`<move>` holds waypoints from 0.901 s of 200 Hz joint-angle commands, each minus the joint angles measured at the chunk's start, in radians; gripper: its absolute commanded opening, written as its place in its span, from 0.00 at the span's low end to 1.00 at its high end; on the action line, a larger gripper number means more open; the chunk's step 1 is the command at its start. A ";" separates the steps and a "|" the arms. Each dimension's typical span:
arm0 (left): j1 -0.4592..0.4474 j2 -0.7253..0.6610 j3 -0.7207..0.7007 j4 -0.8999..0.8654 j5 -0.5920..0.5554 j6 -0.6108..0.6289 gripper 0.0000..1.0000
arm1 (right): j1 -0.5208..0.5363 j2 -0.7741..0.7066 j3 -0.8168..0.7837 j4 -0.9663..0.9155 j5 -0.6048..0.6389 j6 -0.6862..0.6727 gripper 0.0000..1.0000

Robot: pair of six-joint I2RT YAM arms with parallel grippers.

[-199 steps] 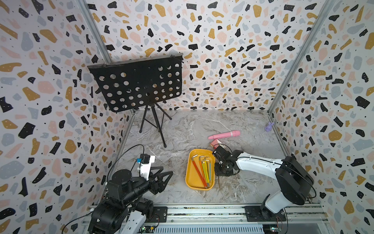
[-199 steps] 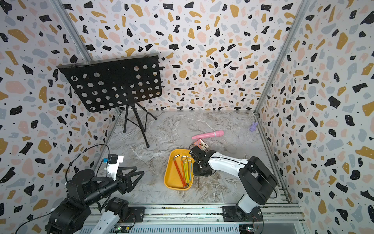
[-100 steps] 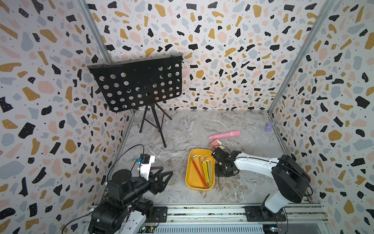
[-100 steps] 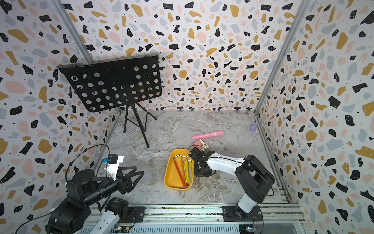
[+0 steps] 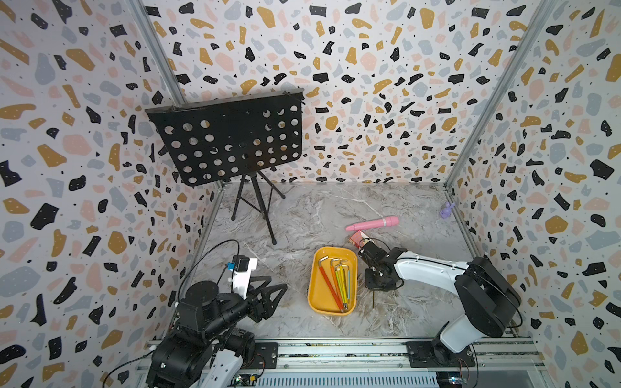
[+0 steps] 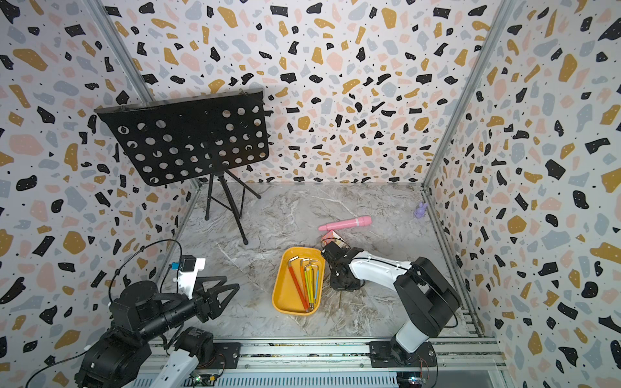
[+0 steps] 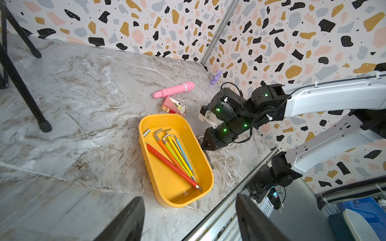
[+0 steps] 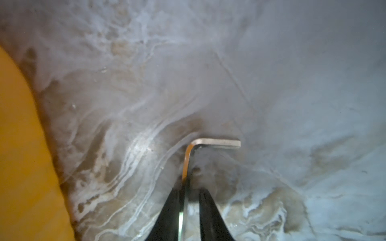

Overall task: Put the hex key on the desktop into the storage box
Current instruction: Pick up the Allen key from the center of the board.

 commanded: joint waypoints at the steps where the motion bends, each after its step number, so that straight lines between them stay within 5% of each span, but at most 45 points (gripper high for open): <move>1: 0.005 -0.005 -0.005 0.051 0.011 0.014 0.73 | -0.016 0.002 -0.013 -0.059 0.029 -0.016 0.24; 94: 0.006 -0.005 -0.005 0.051 0.010 0.014 0.73 | -0.045 0.111 0.054 -0.046 -0.020 0.033 0.24; 180: 0.005 -0.006 -0.005 0.051 0.010 0.013 0.73 | -0.058 0.150 0.046 0.012 -0.077 0.087 0.08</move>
